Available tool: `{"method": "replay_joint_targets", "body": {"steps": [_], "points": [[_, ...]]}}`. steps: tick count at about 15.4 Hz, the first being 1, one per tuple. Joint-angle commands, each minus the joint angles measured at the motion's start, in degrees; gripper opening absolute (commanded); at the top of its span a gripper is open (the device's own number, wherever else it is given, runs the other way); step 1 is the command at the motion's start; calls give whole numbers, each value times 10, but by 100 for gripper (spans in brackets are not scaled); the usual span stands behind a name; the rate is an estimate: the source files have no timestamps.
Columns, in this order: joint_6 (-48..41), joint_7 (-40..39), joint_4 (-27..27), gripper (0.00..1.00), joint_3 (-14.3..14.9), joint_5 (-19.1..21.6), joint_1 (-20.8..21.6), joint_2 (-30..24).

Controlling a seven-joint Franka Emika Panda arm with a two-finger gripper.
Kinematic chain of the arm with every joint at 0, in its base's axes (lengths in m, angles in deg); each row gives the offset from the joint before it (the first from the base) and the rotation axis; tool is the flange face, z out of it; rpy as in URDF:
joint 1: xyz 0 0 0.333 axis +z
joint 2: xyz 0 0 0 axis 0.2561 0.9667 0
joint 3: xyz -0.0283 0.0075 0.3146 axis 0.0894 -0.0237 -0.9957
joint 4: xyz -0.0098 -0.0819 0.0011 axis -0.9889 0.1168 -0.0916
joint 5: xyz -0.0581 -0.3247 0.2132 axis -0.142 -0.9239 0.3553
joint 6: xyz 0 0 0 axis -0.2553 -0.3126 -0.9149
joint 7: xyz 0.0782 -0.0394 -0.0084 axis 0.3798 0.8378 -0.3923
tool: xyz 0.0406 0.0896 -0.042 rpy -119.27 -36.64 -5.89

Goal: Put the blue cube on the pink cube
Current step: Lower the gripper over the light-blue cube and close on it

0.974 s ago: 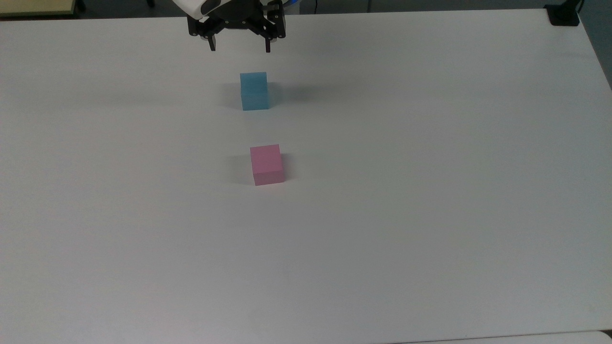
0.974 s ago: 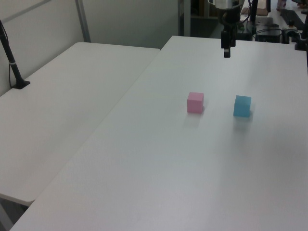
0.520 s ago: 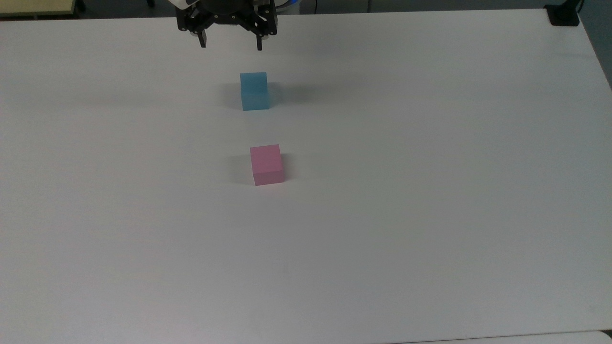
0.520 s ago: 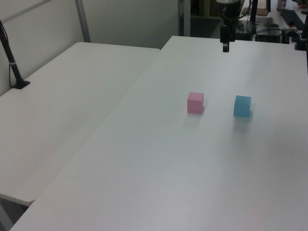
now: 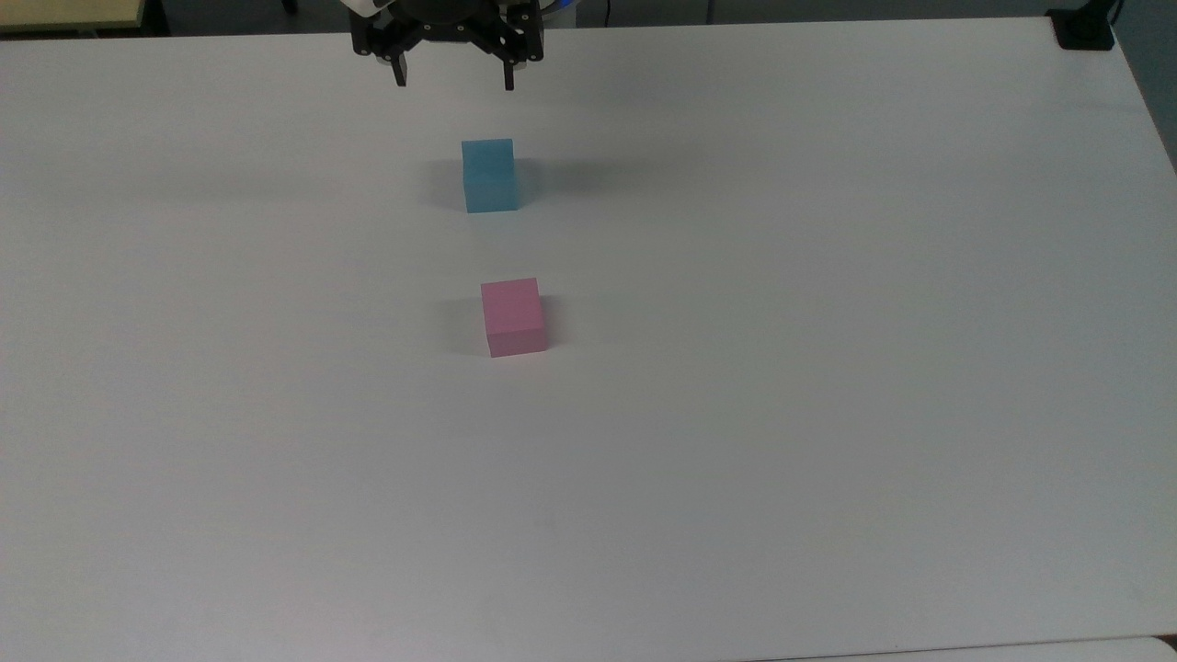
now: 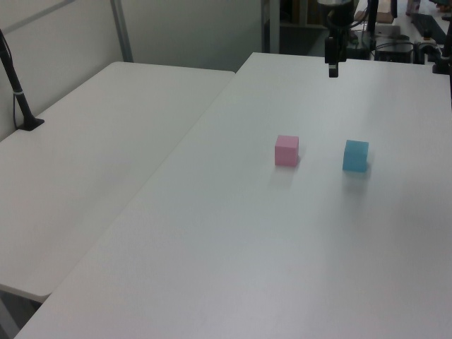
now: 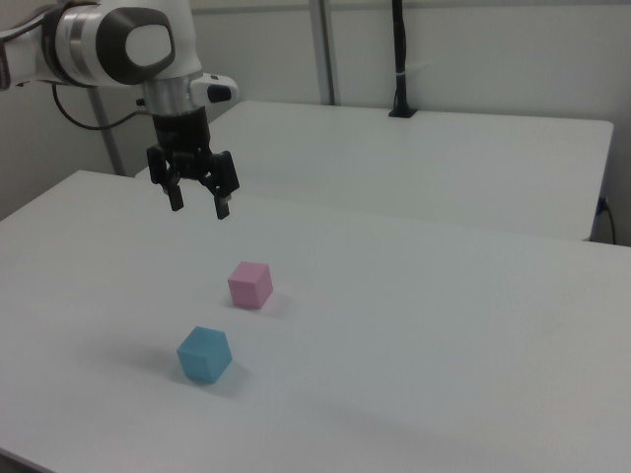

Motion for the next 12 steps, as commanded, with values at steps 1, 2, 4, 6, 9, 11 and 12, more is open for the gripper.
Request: {"method": "replay_joint_targets", "body": {"steps": [1,2,4,6,9,11,12], "points": [[-6,-17,-26,100,-1,-9,1,-3],[-3,-27,-27,100,-1,-9,0,-3],[5,-31,-49,100,-1,-10,3,-3],[65,-31,-98,100,-1,-15,8,-6],[124,-30,-170,100,-1,-50,29,-6],[159,-30,-210,100,-1,-54,24,-10],[169,-30,-222,100,-1,-56,24,-10]]}}
